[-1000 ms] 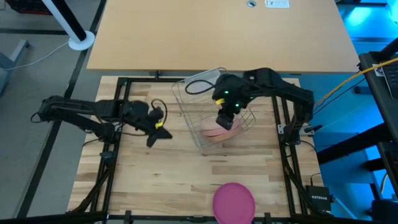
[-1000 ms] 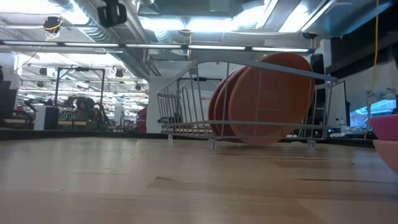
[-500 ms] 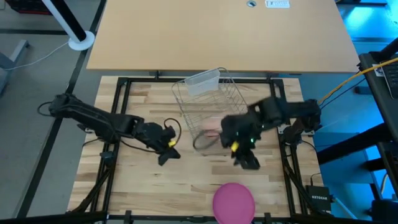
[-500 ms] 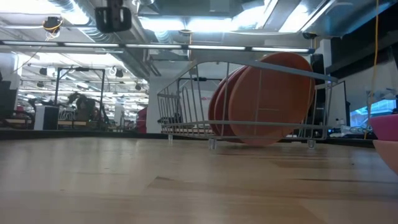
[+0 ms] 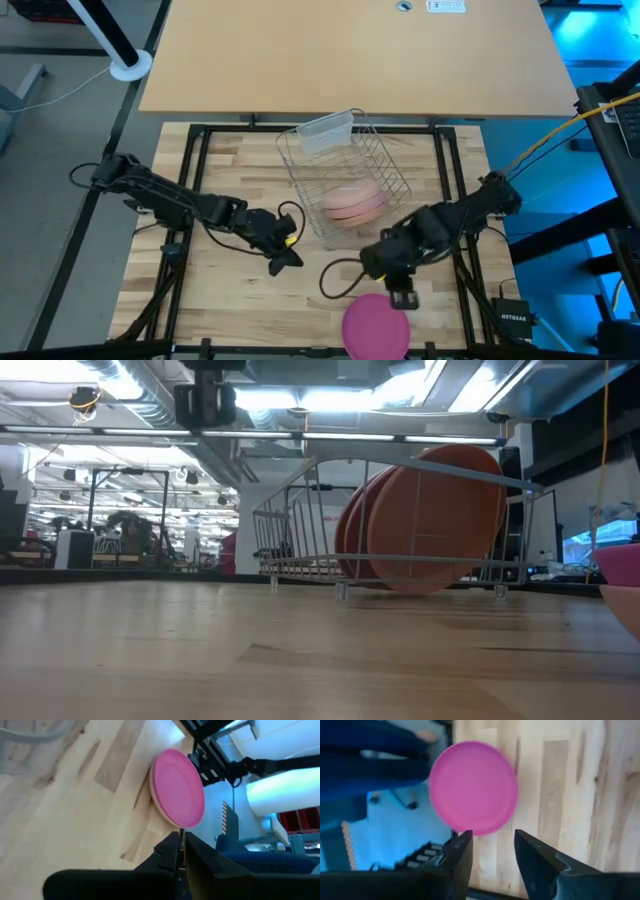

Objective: Sort dishes
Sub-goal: Put the pink plate in the dish rack

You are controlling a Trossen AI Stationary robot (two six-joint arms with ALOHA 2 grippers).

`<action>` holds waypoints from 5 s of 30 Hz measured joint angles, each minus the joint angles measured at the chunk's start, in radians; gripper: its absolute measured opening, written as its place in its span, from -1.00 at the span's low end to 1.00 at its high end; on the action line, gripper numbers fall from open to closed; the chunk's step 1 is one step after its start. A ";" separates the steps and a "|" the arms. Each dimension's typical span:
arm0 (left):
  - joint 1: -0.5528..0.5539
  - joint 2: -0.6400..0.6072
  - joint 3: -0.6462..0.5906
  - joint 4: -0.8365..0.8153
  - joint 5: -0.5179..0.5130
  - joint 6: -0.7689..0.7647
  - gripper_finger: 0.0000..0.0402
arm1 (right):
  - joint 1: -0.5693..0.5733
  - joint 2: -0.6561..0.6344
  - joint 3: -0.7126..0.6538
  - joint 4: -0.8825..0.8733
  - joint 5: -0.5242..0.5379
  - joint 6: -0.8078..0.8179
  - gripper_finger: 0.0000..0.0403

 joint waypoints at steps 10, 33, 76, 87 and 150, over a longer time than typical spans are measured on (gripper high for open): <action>-0.096 0.000 0.000 0.010 0.003 0.092 -0.91 | 0.015 0.001 -0.219 0.303 -0.011 0.266 -0.26; -0.145 0.000 0.000 0.007 -0.005 0.166 -0.91 | 0.015 0.002 -0.494 0.490 -0.019 0.447 -0.26; -0.145 0.000 0.000 0.007 -0.016 0.192 -0.91 | 0.015 0.002 -0.785 0.773 0.041 0.416 -0.26; -0.145 0.000 0.000 0.007 -0.018 0.192 -0.91 | 0.015 0.002 -0.803 0.814 0.045 0.405 -0.26; -0.130 0.015 0.000 -0.062 -0.227 0.193 -0.91 | -0.021 0.068 -0.536 0.684 0.260 0.472 -0.97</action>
